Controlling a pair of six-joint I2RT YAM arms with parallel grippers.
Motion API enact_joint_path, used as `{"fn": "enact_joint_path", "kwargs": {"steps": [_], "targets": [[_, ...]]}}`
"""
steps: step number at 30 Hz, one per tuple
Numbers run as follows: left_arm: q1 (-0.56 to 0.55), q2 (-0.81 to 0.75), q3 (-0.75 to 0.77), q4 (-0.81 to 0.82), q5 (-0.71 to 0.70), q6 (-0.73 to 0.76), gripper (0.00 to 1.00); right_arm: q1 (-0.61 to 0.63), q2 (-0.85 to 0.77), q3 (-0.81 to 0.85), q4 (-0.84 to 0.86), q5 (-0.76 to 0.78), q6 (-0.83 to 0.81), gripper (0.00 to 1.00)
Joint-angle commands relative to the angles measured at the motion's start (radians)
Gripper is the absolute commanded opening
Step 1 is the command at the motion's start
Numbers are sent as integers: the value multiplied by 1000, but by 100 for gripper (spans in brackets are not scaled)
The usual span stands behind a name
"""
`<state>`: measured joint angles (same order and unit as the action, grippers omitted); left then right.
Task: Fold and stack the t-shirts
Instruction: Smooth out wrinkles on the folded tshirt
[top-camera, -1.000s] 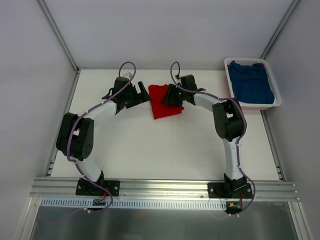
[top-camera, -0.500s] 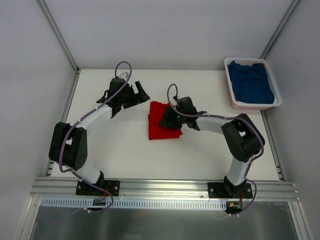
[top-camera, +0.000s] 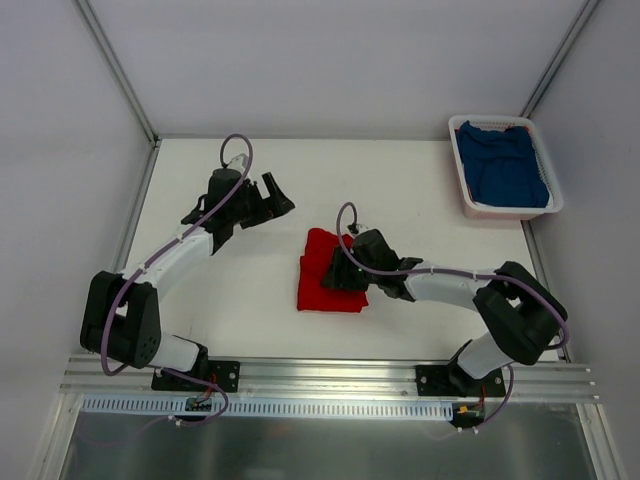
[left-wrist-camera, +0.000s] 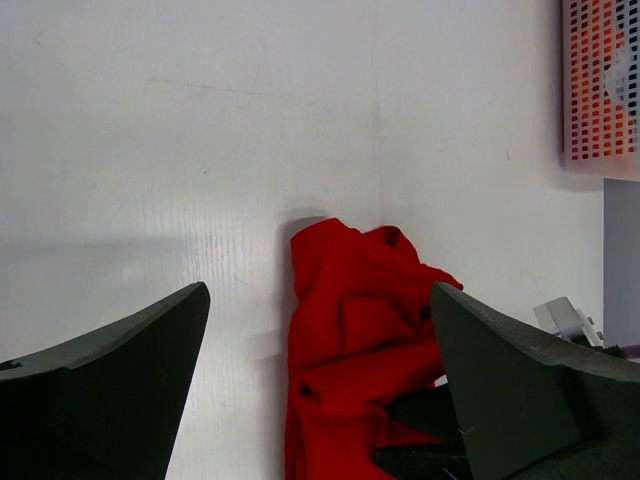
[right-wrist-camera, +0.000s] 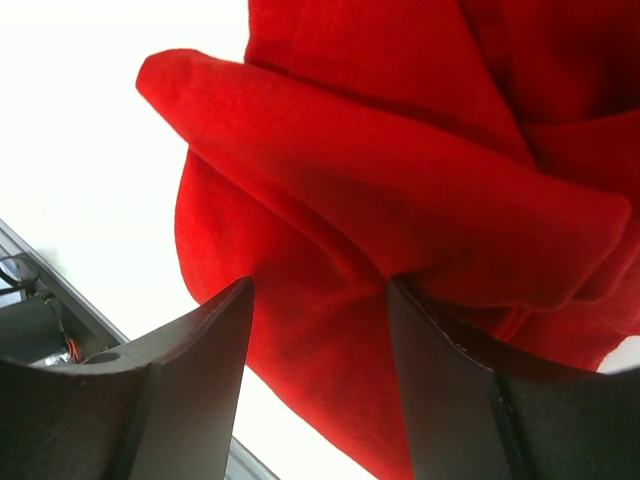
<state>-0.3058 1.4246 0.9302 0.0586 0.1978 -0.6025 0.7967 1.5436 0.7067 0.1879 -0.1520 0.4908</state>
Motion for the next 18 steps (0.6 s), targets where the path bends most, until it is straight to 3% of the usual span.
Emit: {"fn": "enact_joint_path", "kwargs": {"steps": [1,7,18], "targets": [[7,-64,-31,1,-5,-26,94,39,-63,-29,-11,52,37,59],[7,-78,-45,0,6,-28,94,81,-80,-7,-48,81,20,59],[7,-76,-40,-9,43,-13,96,81,-267,255,-395,143,-175,61]]}}
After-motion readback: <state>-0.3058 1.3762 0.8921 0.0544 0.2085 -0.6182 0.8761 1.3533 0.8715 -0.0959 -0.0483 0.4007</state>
